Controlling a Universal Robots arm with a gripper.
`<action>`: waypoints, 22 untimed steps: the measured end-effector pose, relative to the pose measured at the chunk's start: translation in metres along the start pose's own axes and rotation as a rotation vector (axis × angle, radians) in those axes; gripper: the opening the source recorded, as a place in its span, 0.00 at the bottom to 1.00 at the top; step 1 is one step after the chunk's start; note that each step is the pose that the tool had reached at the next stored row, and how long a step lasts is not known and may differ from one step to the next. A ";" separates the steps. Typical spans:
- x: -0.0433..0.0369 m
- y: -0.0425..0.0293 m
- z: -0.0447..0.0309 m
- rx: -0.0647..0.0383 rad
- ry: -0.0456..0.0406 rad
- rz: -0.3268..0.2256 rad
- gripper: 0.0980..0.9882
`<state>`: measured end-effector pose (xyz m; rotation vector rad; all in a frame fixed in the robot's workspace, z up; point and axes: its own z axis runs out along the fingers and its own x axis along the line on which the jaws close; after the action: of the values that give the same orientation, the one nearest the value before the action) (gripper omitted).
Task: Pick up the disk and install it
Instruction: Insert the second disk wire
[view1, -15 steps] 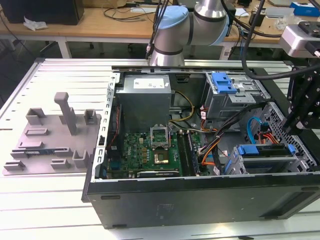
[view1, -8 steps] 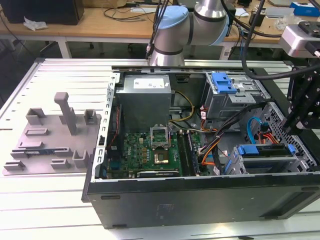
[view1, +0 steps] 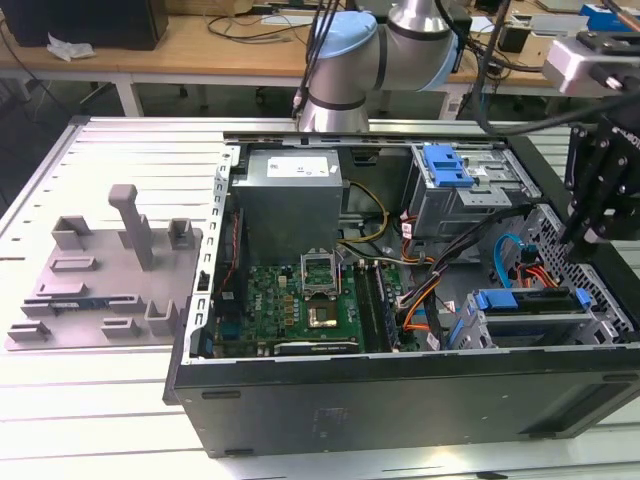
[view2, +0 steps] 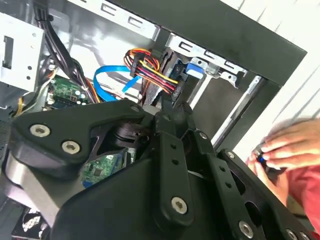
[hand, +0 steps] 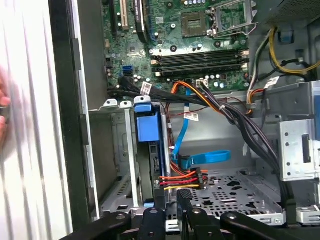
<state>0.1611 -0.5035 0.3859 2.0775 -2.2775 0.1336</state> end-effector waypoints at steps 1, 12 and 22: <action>-0.0056 0.0007 -0.0005 0.002 0.0199 0.000 0.16; -0.0260 0.0176 0.0012 0.011 0.0860 -0.029 0.16; -0.0292 0.0250 0.0023 0.018 0.1369 -0.050 0.25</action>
<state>0.1390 -0.4726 0.3801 2.0632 -2.1517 0.2858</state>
